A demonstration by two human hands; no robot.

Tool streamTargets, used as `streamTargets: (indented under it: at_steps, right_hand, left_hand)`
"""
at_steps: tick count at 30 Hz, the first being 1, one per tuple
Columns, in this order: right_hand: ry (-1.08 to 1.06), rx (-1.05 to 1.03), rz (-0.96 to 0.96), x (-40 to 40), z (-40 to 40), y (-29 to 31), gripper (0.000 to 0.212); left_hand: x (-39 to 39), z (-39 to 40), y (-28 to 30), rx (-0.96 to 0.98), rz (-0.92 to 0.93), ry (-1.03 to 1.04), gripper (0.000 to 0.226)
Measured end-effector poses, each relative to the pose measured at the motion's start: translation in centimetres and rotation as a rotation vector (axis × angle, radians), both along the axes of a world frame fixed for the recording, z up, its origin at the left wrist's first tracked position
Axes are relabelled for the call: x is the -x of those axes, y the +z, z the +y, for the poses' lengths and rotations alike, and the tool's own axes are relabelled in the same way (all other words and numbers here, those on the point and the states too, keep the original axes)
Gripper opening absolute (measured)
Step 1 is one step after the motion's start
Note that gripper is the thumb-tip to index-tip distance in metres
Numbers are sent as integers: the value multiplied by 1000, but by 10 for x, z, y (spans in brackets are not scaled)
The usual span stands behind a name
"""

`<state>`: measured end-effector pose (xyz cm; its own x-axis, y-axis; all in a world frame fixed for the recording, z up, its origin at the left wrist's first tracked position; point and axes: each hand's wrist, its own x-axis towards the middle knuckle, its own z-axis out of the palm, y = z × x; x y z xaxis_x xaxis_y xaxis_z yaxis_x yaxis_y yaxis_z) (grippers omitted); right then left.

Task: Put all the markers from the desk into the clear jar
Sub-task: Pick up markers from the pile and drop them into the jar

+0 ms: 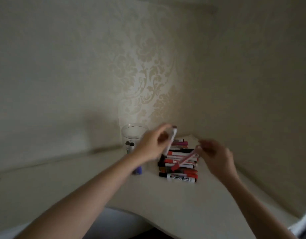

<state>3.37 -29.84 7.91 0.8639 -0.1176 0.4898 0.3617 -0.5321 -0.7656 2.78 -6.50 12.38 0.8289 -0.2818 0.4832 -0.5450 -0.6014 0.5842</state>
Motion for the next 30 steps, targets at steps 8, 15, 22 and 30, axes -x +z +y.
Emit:
streamTargets:
  at_steps: [8,15,22,30]
  right_hand:
    - [73,-145,-313,-26,96,109,18]
    - [244,256,-109,-47,166,73,23]
    - [178,330,-129,-53,144,47,26]
    - [85,354,211,-43,16,-14,13]
  left_hand:
    - [-9,104,55,326,-149,432,46]
    - [-10,100,24,257,-112,491,43]
    - [-18,99,14,77,-97,550,36]
    - [-6,48,16,3,-365,407,13]
